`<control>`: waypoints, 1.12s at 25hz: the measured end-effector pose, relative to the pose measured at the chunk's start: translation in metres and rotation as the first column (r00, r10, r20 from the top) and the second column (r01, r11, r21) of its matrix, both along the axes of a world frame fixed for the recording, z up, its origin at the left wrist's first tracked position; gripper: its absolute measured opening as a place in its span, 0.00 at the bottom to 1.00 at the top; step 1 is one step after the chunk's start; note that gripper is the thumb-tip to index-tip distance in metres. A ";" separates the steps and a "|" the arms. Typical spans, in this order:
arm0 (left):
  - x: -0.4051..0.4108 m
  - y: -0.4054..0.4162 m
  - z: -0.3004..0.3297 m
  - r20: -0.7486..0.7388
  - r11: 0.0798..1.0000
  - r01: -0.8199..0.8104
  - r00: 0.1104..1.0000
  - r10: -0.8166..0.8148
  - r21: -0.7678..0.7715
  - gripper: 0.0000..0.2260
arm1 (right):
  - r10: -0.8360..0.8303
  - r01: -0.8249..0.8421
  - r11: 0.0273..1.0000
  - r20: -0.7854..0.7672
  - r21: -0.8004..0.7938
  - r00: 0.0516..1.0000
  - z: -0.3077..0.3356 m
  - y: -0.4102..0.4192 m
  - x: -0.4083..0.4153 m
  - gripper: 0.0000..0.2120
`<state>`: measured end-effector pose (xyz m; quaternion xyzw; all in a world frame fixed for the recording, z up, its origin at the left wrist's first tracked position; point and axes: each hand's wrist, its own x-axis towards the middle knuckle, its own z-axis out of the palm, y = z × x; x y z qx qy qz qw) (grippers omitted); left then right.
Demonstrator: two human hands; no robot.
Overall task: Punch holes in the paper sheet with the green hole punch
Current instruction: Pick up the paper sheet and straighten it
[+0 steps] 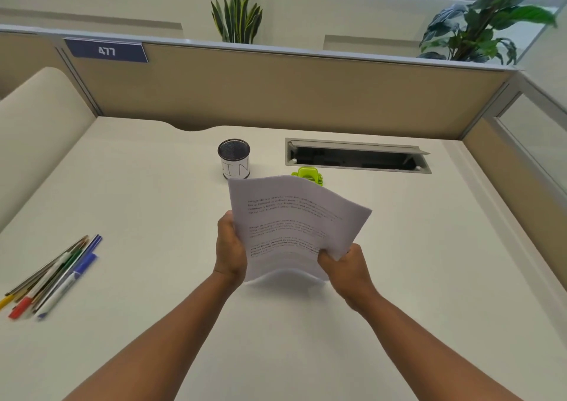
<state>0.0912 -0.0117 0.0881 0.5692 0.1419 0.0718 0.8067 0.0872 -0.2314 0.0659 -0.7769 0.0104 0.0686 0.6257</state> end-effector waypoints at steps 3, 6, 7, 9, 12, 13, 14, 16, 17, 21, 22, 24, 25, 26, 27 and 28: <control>-0.001 -0.001 -0.005 -0.079 0.995 -0.065 0.994 0.070 0.070 0.12 | 0.015 -0.015 0.999 -0.006 -0.051 1.000 -0.003 0.003 -0.005 0.06; 0.004 0.002 -0.006 -0.128 0.989 -0.091 0.986 0.105 0.114 0.17 | 0.031 -0.031 0.998 0.000 -0.049 1.000 0.000 0.005 -0.004 0.06; 0.004 0.003 -0.006 -0.127 0.990 -0.084 0.987 0.099 0.117 0.20 | 0.037 -0.038 0.998 -0.012 -0.042 0.999 0.000 0.005 -0.004 0.07; 0.000 0.004 -0.007 -0.126 0.995 -0.012 0.992 0.025 0.101 0.28 | 0.032 -0.034 0.999 -0.043 -0.041 0.999 -0.001 0.003 -0.007 0.10; -0.008 0.009 -0.007 -0.076 0.979 0.167 0.984 -0.159 0.118 0.31 | 0.015 -0.019 0.999 -0.111 -0.033 0.994 0.000 -0.001 -0.008 0.10; -0.008 0.011 -0.005 -0.071 0.962 0.231 0.972 -0.223 0.142 0.28 | 0.018 -0.021 1.000 -0.133 -0.021 0.991 0.003 -0.002 -0.006 0.13; -0.007 0.015 -0.003 -0.075 0.942 0.296 0.955 -0.287 0.160 0.24 | 0.027 -0.028 1.000 -0.153 -0.004 0.988 0.006 -0.004 -0.004 0.15; -0.005 0.023 -0.003 -0.108 0.898 0.394 0.919 -0.379 0.198 0.18 | 0.049 -0.045 0.999 -0.187 0.027 0.981 0.011 -0.010 0.002 0.17; -0.005 0.026 -0.004 -0.129 0.883 0.421 0.906 -0.402 0.207 0.16 | 0.068 -0.061 0.997 -0.196 0.041 0.978 0.014 -0.012 0.005 0.16; -0.006 0.027 -0.004 -0.156 0.918 0.341 0.937 -0.314 0.202 0.10 | 0.152 -0.129 0.984 -0.191 0.125 0.970 0.025 -0.025 0.016 0.11; -0.005 0.026 -0.005 -0.158 0.949 0.260 0.959 -0.234 0.178 0.09 | 0.167 -0.138 0.978 -0.193 0.157 0.967 0.027 -0.029 0.018 0.10; -0.003 0.027 -0.006 -0.169 0.994 0.103 0.981 -0.096 0.032 0.10 | 0.179 -0.134 0.969 -0.218 0.206 0.959 0.029 -0.034 0.018 0.10; -0.002 0.028 -0.006 -0.170 0.996 0.052 0.983 -0.064 -0.072 0.12 | 0.165 -0.106 0.966 -0.246 0.238 0.955 0.028 -0.035 0.016 0.11; -0.001 0.029 -0.007 -0.165 0.985 0.020 0.985 -0.049 -0.172 0.13 | 0.141 -0.054 0.956 -0.287 0.290 0.947 0.026 -0.035 0.013 0.13; 0.000 0.028 -0.007 -0.159 0.967 -0.005 0.987 -0.037 -0.256 0.15 | 0.123 0.008 0.932 -0.335 0.363 0.934 0.023 -0.032 0.009 0.13; 0.000 0.026 -0.008 -0.159 0.945 -0.033 0.987 -0.020 -0.326 0.16 | 0.122 0.059 0.897 -0.373 0.439 0.920 0.019 -0.028 0.005 0.13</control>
